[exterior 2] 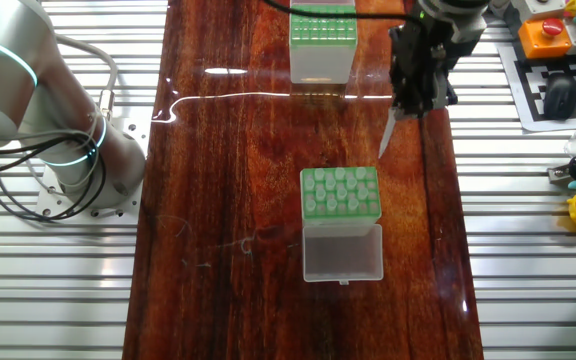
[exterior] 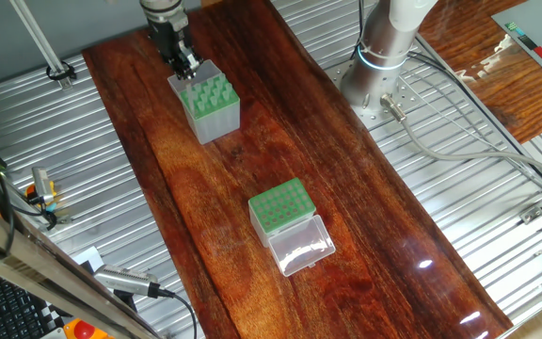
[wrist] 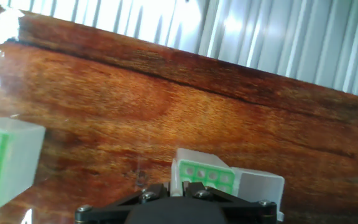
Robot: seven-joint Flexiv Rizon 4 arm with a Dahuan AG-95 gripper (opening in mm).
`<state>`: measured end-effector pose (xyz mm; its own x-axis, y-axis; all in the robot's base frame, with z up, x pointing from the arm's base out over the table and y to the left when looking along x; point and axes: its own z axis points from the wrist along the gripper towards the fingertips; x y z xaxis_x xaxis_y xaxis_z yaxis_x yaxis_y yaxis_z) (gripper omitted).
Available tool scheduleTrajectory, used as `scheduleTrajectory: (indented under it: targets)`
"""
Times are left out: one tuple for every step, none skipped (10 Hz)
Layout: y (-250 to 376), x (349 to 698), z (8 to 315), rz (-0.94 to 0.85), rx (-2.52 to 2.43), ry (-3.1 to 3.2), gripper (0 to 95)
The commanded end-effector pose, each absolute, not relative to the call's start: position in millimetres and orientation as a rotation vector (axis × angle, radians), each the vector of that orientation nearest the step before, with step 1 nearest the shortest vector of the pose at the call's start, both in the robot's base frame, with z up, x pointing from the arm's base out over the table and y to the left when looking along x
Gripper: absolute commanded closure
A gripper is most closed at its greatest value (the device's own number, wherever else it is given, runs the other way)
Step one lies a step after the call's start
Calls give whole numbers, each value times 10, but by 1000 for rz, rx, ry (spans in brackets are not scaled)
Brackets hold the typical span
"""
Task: Transfer all large pipette tips from one holder to another
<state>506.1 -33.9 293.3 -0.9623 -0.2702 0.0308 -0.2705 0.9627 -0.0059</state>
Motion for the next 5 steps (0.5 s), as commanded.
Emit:
scheduleTrajectory:
  targets:
    - [-52,4926,2962,19,396,-3091,950]
    - [82,4843,2959,27,370,-3097,950]
    - [302,4692,2963,31,326,-3104,950]
    - [515,4545,2970,31,279,-3111,950]
    - [634,4466,2981,30,246,-3116,950]
